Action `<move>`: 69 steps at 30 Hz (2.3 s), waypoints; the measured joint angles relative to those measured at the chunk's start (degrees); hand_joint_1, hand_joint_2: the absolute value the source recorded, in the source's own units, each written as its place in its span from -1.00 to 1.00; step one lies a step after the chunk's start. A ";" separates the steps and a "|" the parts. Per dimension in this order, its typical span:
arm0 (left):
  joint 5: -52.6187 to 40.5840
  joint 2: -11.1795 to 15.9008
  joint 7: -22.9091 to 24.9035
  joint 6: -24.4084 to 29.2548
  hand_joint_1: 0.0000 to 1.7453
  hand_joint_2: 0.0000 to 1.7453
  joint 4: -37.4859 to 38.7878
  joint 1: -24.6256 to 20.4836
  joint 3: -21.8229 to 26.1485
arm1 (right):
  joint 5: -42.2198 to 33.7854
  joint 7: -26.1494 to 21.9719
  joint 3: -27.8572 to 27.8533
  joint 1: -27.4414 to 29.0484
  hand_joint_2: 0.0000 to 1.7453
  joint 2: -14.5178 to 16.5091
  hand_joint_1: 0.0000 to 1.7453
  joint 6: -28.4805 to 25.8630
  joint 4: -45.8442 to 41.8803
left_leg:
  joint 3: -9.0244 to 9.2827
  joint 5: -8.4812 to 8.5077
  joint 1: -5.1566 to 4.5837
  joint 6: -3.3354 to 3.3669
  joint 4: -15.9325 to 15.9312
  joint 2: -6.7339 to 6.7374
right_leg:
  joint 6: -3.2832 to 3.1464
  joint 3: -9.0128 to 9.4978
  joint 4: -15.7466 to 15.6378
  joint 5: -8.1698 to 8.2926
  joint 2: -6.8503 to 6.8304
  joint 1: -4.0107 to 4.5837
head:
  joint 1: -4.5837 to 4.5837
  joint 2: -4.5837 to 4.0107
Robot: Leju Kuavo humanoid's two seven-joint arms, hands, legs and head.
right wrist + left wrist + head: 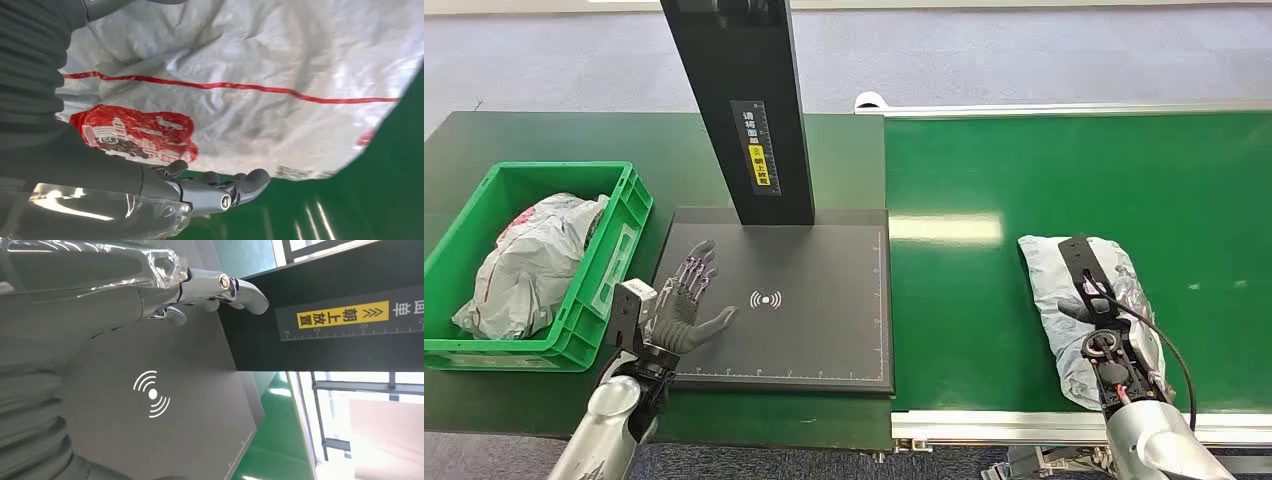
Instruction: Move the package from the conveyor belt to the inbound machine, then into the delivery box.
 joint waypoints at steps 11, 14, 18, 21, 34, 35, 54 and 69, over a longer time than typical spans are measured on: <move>-0.64 -0.70 0.87 0.01 -1.00 1.00 -0.67 0.52 0.91 | 2.26 1.71 -3.53 -0.01 1.00 -0.63 0.00 5.61 1.54 | 0.00 -0.01 0.00 0.01 0.00 -0.01 | 0.00 0.01 -0.01 0.00 0.00 0.00 | 0.01 0.00; -1.11 -1.08 1.02 0.00 -1.00 1.00 -0.79 0.58 0.99 | 4.12 1.81 -4.10 -0.03 1.00 -0.53 1.00 8.19 1.82 | -0.01 -0.01 0.00 0.01 0.00 -0.02 | 0.00 0.02 0.00 0.00 0.00 0.00 | 0.00 -0.01; -1.56 -1.52 1.42 -0.02 -1.00 1.00 -1.30 0.69 1.21 | 6.99 0.33 -4.46 -0.42 1.00 0.06 1.00 10.39 1.87 | -0.01 -0.01 0.00 0.01 0.00 0.00 | 0.00 0.02 0.00 0.00 0.00 0.00 | 0.01 0.00; -1.82 -1.74 1.63 -0.07 -1.00 1.00 -1.84 0.83 1.57 | 8.39 -1.55 -4.56 -1.05 1.00 0.88 1.00 12.14 1.85 | -0.01 -0.01 0.00 0.01 -0.01 0.03 | 0.00 0.02 0.00 0.00 0.00 0.01 | 0.01 -0.01; -1.72 -1.98 1.98 -0.09 -1.00 1.00 -3.25 1.61 2.28 | 6.23 -13.01 -5.94 -2.53 1.00 5.46 1.00 14.76 0.20 | -0.03 0.00 0.00 0.01 0.00 -0.01 | 0.00 0.01 0.02 0.00 0.00 0.01 | 0.01 0.00; -1.66 -1.98 1.99 -0.09 -1.00 1.00 -3.40 1.70 2.34 | 5.94 -14.00 -6.04 -2.55 1.00 5.73 1.00 14.62 -0.18 | -0.03 0.00 0.00 0.01 0.00 -0.01 | 0.00 0.01 0.02 0.00 0.00 0.01 | 0.00 0.00; 0.86 -1.28 -1.09 5.30 -1.00 1.00 -7.40 3.05 3.70 | -22.98 -43.20 -5.65 3.05 1.00 12.83 1.00 22.79 -23.60 | -0.03 0.00 0.02 0.00 -0.02 -0.01 | 0.00 -0.02 0.02 -0.02 -0.02 0.03 | 0.01 0.00; 1.60 -0.82 -2.71 7.02 -1.00 1.00 -6.20 0.70 3.46 | -20.00 -40.78 15.33 5.52 1.00 15.63 1.00 32.55 -28.07 | -0.02 0.00 0.04 -0.01 -0.03 0.09 | 0.00 -0.03 0.02 -0.01 0.03 0.05 | 0.01 0.00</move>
